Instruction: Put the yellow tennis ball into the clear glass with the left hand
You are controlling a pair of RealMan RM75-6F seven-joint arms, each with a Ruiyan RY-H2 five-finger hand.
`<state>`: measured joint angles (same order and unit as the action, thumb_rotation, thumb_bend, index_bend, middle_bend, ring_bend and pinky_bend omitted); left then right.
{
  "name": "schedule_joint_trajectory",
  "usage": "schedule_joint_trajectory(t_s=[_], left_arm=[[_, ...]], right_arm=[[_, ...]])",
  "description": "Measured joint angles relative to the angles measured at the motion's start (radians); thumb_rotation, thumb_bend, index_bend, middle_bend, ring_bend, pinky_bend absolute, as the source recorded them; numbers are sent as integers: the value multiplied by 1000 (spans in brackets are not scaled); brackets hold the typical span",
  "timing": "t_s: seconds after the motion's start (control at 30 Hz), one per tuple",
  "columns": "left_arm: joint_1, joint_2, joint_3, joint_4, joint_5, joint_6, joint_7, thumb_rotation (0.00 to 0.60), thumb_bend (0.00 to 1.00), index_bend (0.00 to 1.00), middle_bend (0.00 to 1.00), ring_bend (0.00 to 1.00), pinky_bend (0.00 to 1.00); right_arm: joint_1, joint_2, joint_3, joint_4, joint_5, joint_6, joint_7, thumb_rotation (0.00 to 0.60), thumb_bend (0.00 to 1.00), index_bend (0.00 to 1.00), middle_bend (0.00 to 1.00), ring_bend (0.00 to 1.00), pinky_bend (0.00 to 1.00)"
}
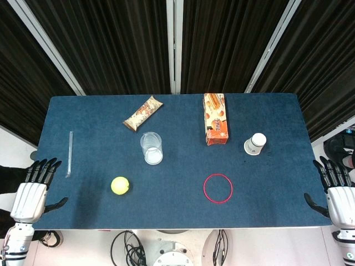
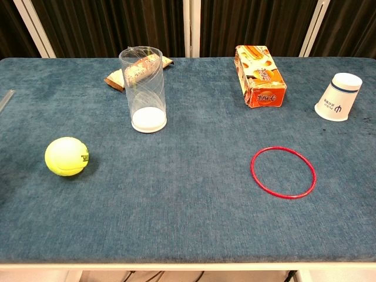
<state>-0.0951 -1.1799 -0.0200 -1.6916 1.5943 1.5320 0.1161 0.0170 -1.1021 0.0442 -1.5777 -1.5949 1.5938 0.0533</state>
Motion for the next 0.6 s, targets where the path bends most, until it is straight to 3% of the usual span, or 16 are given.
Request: schedule_joint_trajectory(t_s=[0.6], left_arm=[[-25,13,20,-34,38,-45,5,600,60,89,47,0,55]], right_arm=[[-2,0,2,-8,-4,7,-3,600,208,0,0,0,0]])
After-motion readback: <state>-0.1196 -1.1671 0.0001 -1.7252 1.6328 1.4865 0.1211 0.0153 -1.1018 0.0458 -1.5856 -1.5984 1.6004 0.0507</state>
